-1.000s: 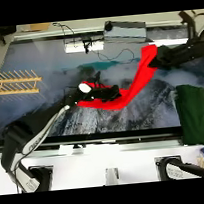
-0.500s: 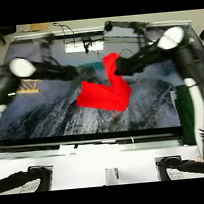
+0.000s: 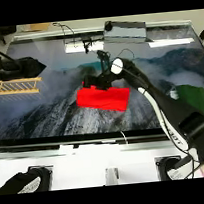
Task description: Fold the shirts.
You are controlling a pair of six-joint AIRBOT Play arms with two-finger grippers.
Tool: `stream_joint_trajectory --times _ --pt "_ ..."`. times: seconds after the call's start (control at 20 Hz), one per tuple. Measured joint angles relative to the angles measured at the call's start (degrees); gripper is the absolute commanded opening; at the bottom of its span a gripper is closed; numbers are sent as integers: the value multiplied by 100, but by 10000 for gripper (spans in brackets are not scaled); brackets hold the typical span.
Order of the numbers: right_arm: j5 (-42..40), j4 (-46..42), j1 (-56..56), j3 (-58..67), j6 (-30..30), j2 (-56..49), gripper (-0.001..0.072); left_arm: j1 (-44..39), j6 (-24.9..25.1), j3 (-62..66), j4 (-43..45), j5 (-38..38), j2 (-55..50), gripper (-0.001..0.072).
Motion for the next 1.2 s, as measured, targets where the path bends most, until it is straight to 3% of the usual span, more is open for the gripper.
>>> stream_joint_trajectory --times 0.15,0.4,0.5,0.75,1.05,1.15,1.2 --pt "487 -186 -166 0 96 68 641 33 0 0 46 -133 44 33" --pt "2205 -621 -1051 -173 -553 584 641 44 68 0 98 -212 68 33" --pt "2496 -704 -1513 -575 -713 780 643 44 87 -2 120 -227 68 33" --pt "1718 -286 -2393 -1963 -682 903 642 44 98 -2 146 -240 68 33" --pt "638 490 -2520 -2463 -669 442 612 44 105 -2 149 -249 70 33" --pt "466 748 -2531 -2507 -728 286 496 44 105 -2 151 -254 68 33" --pt "433 883 -2531 -2518 -758 236 372 44 105 -2 151 -254 70 34"
